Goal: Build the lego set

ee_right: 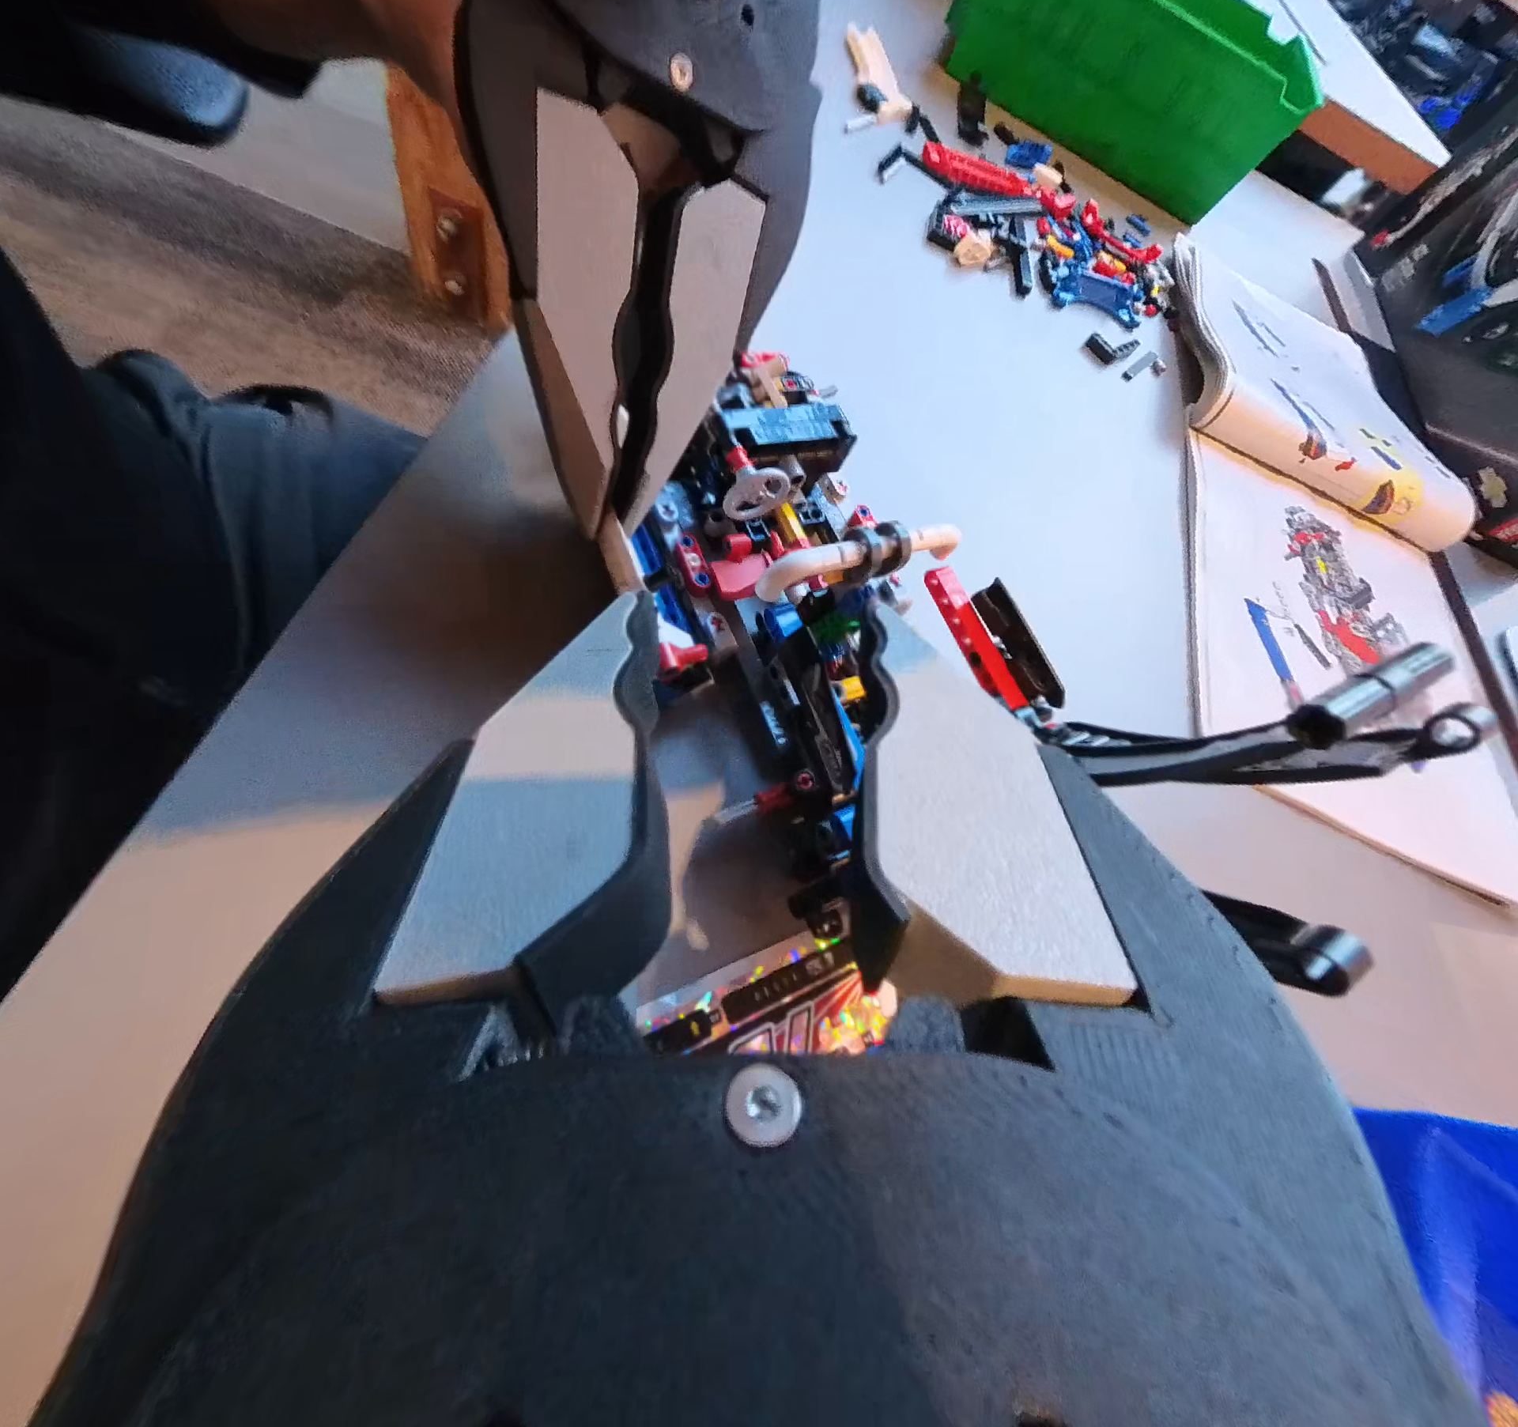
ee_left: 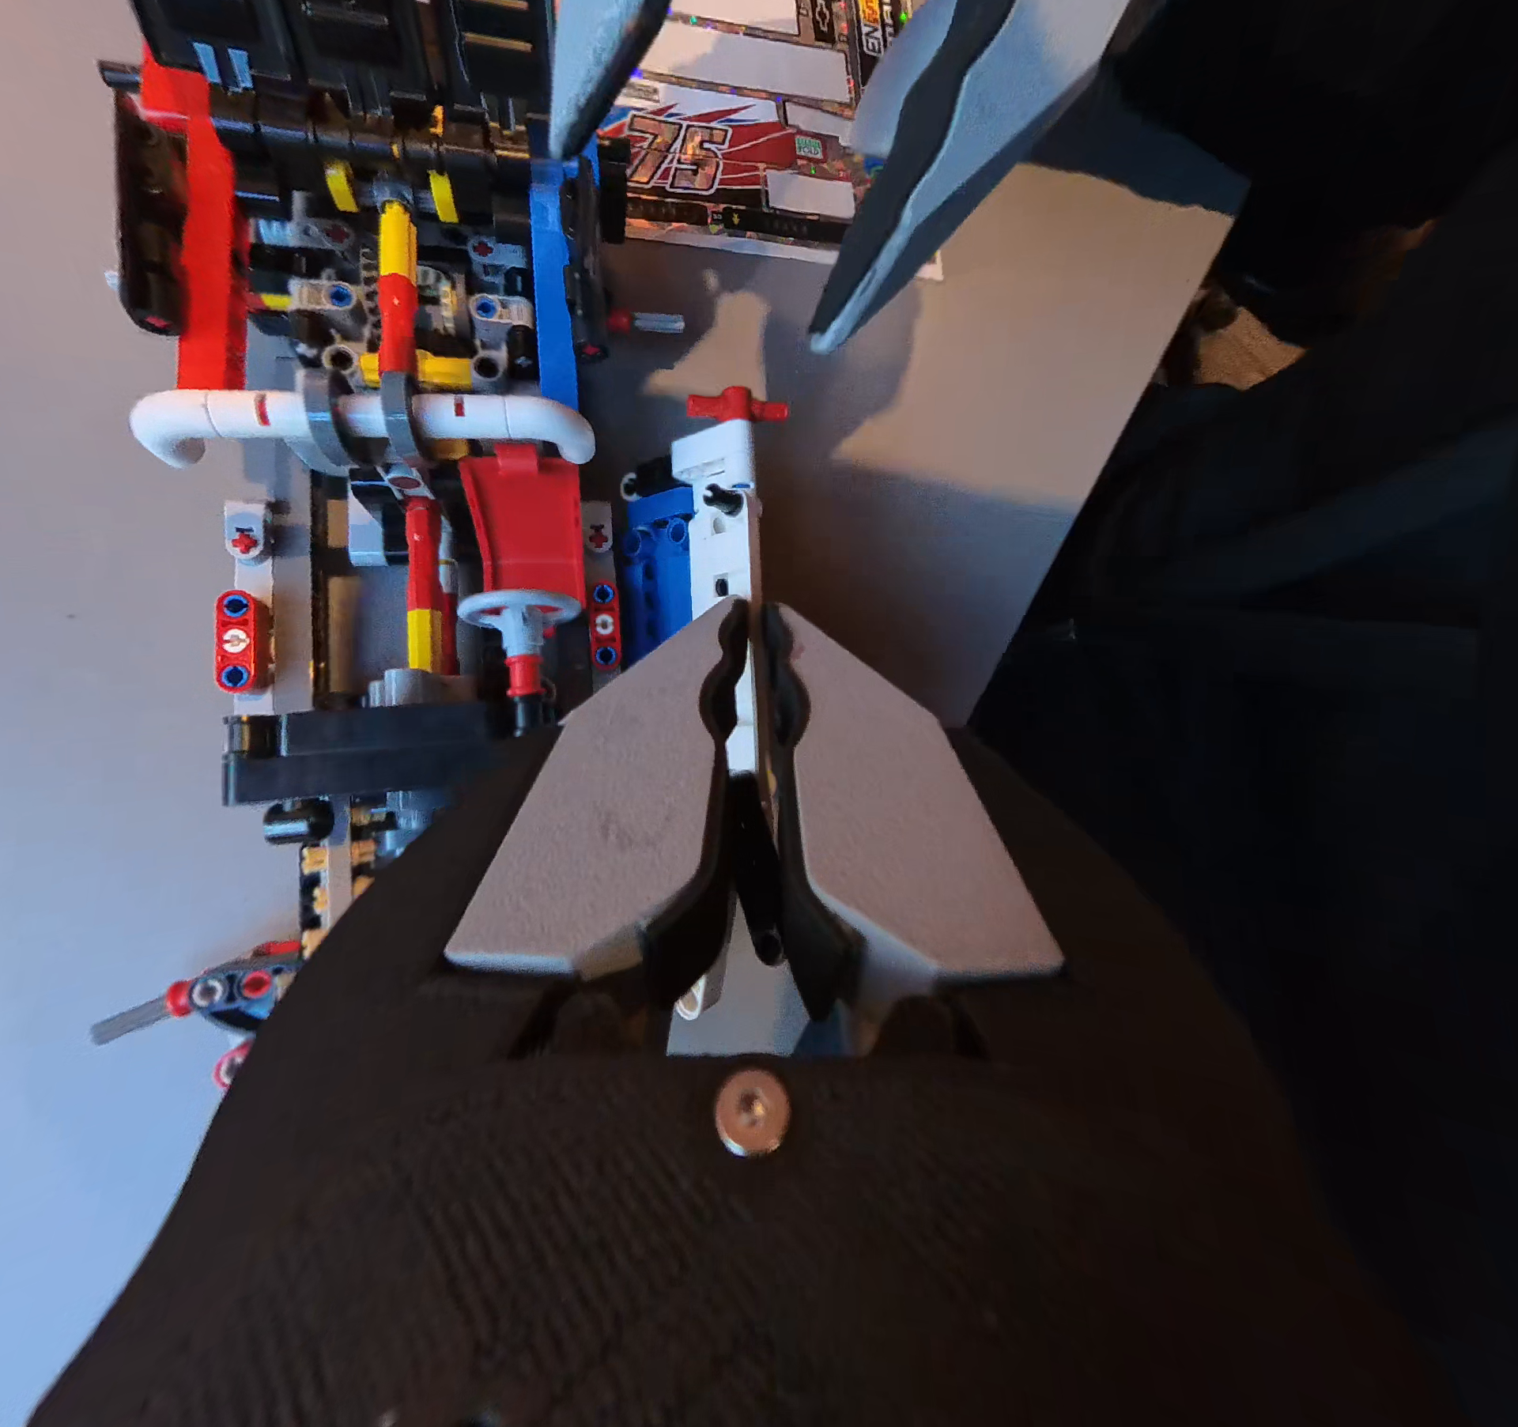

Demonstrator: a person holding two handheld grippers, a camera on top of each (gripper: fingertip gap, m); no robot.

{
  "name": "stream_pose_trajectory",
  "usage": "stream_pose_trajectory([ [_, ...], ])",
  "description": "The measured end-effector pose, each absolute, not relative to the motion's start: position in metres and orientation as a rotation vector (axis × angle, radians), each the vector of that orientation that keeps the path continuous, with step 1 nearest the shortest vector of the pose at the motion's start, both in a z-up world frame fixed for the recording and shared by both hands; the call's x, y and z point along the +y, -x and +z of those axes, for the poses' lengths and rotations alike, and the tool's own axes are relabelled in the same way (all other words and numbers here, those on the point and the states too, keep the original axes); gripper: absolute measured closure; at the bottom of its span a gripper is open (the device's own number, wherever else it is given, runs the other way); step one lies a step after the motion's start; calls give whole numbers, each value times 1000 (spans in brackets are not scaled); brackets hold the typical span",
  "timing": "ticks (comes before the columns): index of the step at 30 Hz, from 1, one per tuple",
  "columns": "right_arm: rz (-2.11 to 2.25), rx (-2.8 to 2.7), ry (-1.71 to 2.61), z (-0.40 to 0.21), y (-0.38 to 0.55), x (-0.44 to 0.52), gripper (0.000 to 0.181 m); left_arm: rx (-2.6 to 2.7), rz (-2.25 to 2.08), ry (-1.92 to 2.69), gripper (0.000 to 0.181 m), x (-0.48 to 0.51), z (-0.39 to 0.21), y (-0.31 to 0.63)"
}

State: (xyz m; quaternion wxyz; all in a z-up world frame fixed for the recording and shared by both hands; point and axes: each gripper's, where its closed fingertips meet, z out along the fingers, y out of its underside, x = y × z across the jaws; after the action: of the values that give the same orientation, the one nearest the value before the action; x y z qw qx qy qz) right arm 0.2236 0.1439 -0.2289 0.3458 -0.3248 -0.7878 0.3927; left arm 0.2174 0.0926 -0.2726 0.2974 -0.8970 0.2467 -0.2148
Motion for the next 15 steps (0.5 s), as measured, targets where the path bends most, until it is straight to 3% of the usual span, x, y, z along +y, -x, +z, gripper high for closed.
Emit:
stream_pose_trajectory([
  [6, 1125, -2059, 822, -224, -229, 137, 141, 754, -422, 2361, 180, 88, -277, -223],
  [15, 1015, -2246, 786, -258, -234, 119, 148, 748, -595, 2391, 181, 92, -273, -225],
])
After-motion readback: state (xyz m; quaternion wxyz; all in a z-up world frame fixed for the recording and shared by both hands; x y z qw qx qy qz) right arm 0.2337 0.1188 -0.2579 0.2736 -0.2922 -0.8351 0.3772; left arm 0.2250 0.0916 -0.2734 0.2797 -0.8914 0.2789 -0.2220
